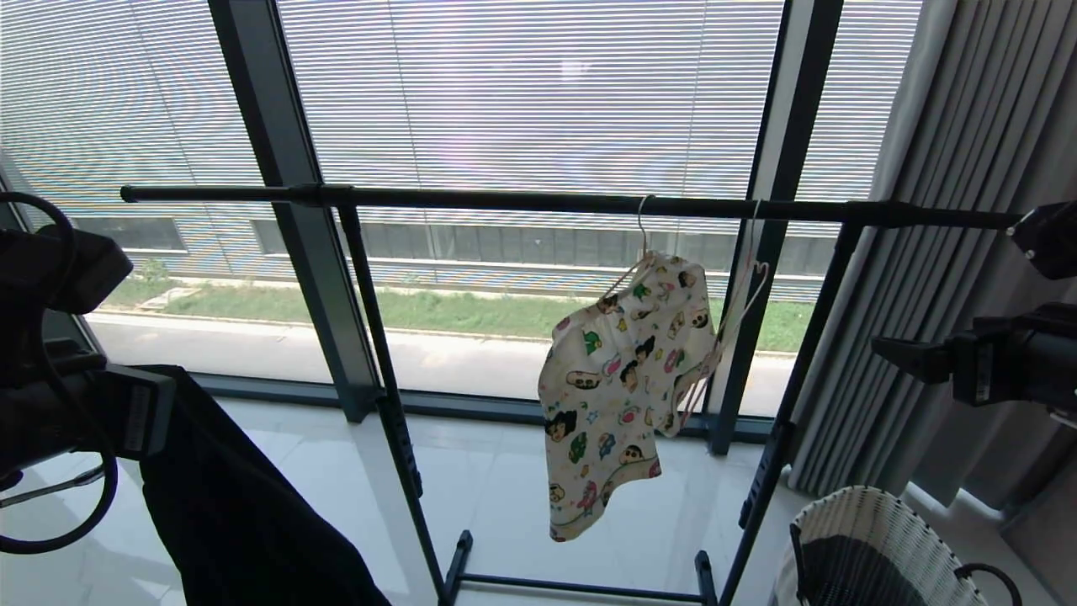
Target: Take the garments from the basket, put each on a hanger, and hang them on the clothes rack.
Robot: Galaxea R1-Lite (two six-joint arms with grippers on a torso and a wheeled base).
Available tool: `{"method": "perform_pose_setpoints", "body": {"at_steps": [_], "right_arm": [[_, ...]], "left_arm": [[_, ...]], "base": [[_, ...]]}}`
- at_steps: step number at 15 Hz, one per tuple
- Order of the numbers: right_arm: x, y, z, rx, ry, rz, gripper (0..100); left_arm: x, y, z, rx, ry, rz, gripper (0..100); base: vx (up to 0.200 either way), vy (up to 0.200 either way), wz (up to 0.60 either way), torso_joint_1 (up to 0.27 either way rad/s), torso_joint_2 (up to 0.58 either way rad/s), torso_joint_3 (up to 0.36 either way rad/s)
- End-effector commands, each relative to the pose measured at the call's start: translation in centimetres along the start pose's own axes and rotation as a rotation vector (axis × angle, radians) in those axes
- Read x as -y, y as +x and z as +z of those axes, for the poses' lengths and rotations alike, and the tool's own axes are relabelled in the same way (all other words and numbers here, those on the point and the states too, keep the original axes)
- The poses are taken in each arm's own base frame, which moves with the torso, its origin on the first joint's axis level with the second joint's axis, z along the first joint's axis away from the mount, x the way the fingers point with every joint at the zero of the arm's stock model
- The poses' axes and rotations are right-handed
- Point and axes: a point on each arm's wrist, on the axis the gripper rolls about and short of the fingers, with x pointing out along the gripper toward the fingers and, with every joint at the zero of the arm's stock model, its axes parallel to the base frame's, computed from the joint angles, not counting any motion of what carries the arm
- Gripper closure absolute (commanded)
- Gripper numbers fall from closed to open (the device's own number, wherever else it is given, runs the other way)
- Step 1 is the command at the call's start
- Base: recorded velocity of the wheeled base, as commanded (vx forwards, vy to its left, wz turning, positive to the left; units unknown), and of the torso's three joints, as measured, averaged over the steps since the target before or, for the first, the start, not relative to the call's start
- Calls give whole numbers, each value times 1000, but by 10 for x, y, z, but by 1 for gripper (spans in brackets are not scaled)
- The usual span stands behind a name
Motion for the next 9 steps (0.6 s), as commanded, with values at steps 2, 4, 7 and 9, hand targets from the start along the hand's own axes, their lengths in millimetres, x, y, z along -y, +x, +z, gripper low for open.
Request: {"method": "perform_pose_setpoints", "body": {"at_steps": [2, 4, 7, 9], "right_arm": [[-3, 6, -4, -23, 3, 7, 0], [-3, 10, -4, -29, 5, 2, 0], [-6, 27, -3, -4, 14, -32, 0], [-9, 46, 4, 13, 20, -41, 0]], "left_arm": [[0, 1, 0, -3, 1, -1, 100], [0, 1, 0, -4, -1, -1, 100], [1, 1, -1, -3, 0, -4, 100], [0, 3, 3, 38, -9, 6, 100]], "base": [[200, 0, 0, 2, 2, 7], [200, 0, 0, -2, 0, 2], [133, 0, 0, 2, 0, 3], [0, 0, 0, 0, 0, 0]]}}
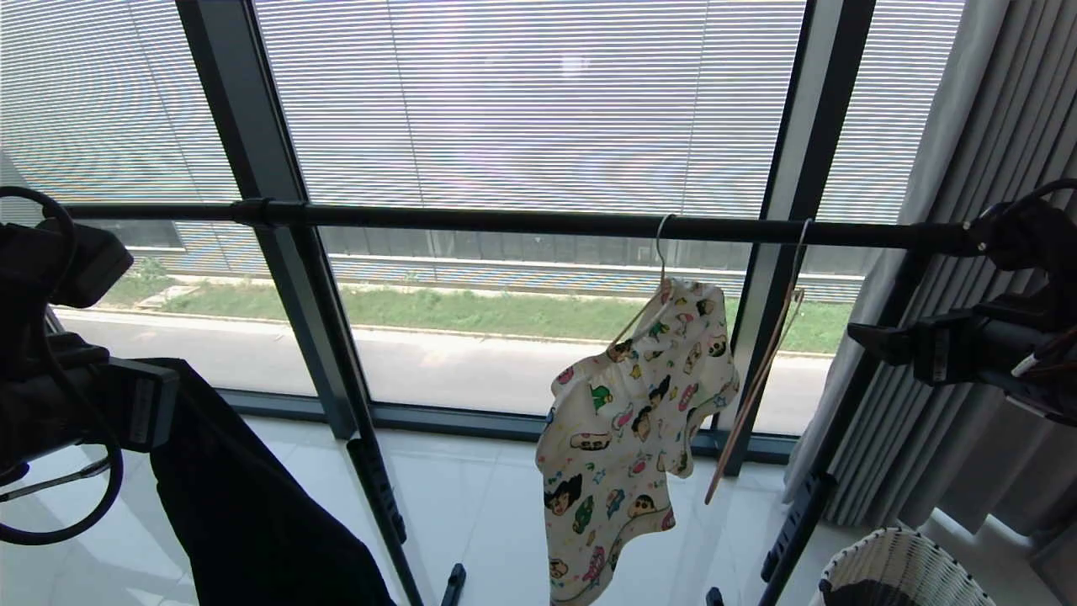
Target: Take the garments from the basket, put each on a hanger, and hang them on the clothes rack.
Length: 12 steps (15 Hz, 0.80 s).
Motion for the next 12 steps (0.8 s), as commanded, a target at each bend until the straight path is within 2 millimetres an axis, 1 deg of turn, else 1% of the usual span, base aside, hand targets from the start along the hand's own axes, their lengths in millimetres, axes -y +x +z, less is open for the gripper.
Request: {"method": "perform_pose_setpoints", "body": {"at_steps": [1, 3, 6, 8, 10, 12], "right_arm": [[-7, 26, 2, -21, -6, 1, 0], [-27, 37, 0, -45, -31, 57, 0], [-53, 55, -18, -116, -66, 53, 0], [-73, 63, -25, -128, -45, 66, 0], [-85, 65, -28, -135, -31, 56, 0], [-85, 67, -33, -152, -21, 36, 0]], "left_arm": [[0, 4, 0, 15, -1, 4, 100], [1, 5, -2, 16, 0, 3, 100], [3, 5, -7, 8, 4, -12, 100], [3, 5, -8, 6, 4, -12, 100], [3, 5, -8, 6, 4, -12, 100], [3, 5, -8, 5, 4, -13, 100]], "base": [[0, 0, 0, 0, 0, 0], [0, 0, 0, 0, 0, 0], [0, 0, 0, 0, 0, 0], [0, 0, 0, 0, 0, 0], [0, 0, 0, 0, 0, 0], [0, 0, 0, 0, 0, 0]]}}
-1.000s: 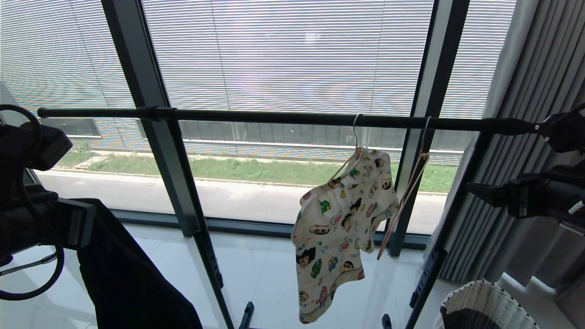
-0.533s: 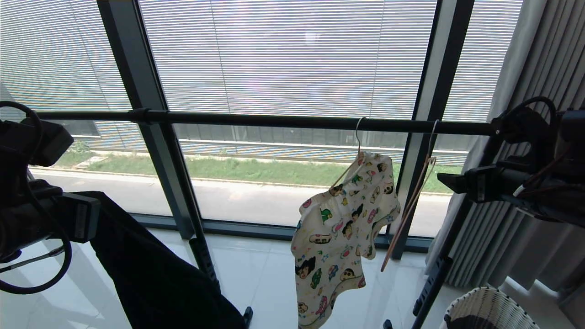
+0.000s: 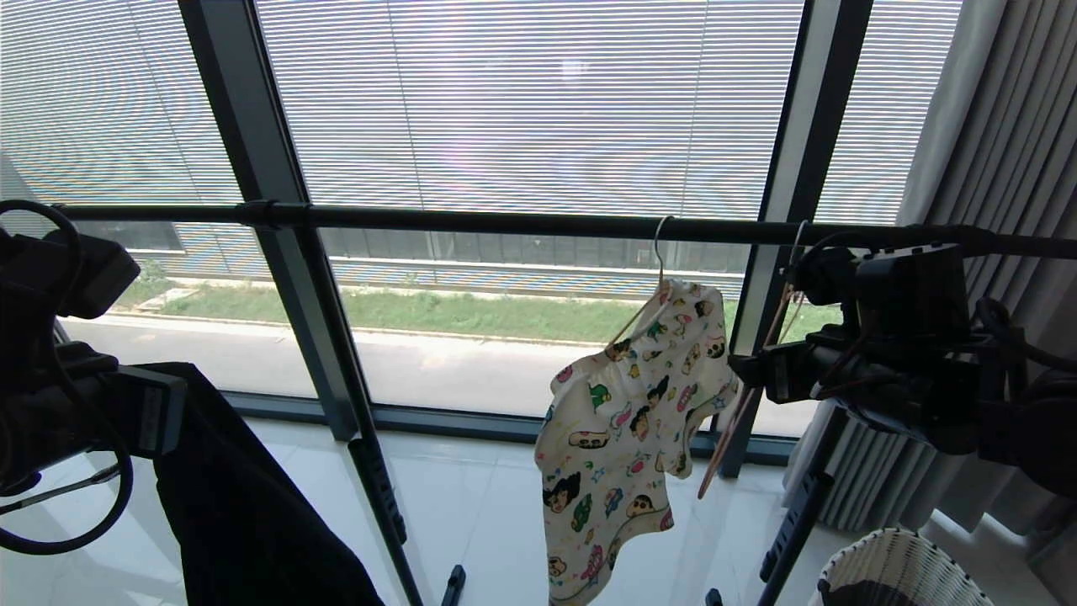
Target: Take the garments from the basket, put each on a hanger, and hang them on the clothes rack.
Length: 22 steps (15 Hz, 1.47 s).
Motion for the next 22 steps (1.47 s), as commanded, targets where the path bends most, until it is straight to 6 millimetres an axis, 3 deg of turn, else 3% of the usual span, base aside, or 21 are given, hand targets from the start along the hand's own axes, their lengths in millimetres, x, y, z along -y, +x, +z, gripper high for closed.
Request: {"method": "perform_pose_setpoints", "body": {"at_steps": [1, 13, 22], "right_arm": [[-3, 6, -7, -29, -5, -8, 0], [12, -10, -16, -47, 9, -51, 0], [1, -6, -33, -129, 63, -36, 0]], "left_arm": [[0, 0, 0, 0, -1, 1, 100], [1, 0, -3, -6, -1, -1, 100], [0, -1, -2, -3, -3, -2, 100]], "base": [[0, 0, 0, 0, 0, 0], [0, 0, 0, 0, 0, 0], [0, 0, 0, 0, 0, 0]]}}
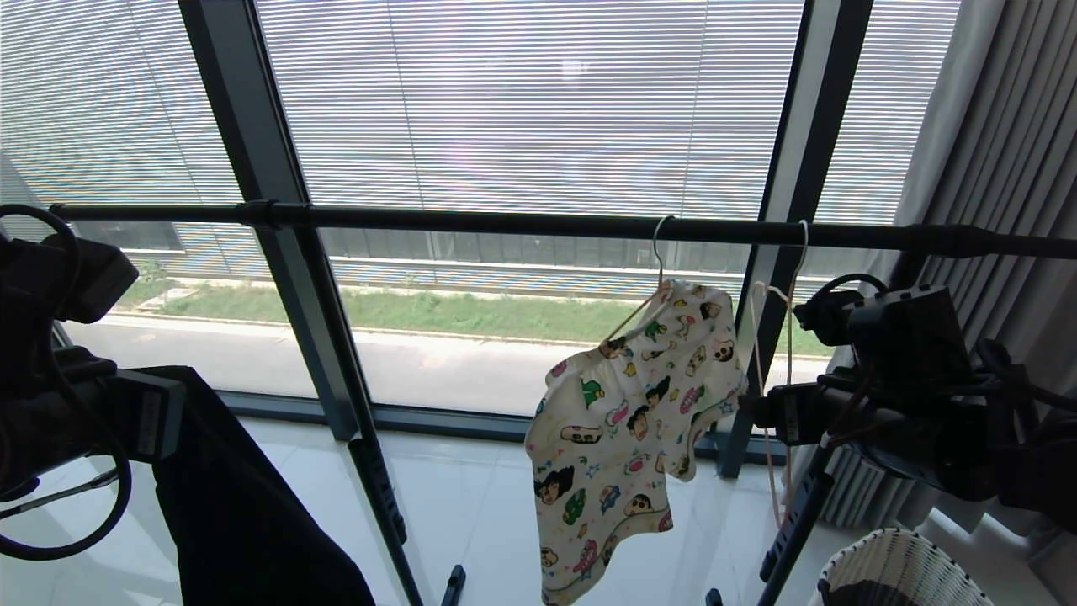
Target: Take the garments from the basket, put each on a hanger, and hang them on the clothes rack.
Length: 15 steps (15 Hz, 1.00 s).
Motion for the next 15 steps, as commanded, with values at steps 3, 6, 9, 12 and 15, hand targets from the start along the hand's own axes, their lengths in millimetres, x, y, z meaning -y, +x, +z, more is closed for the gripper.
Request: {"method": "perform_pose_setpoints", "body": {"at_steps": [3, 6, 9, 12, 15], "right_arm": [[-2, 14, -8, -42, 23, -16, 0], [1, 19, -8, -51, 36, -28, 0], [10, 27, -5, -46, 72, -10, 0], [7, 33, -1, 0, 92, 37, 100], [6, 32, 0, 5, 86, 38, 100]], "left_arm": [[0, 0, 1, 1, 0, 1, 100], [0, 0, 1, 1, 1, 1, 100], [0, 0, 1, 1, 1, 1, 100], [0, 0, 1, 2, 1, 1, 100], [0, 0, 1, 2, 1, 1, 100]], "base": [[0, 0, 0, 0, 0, 0], [0, 0, 0, 0, 0, 0], [0, 0, 0, 0, 0, 0], [0, 0, 0, 0, 0, 0], [0, 0, 0, 0, 0, 0]]}}
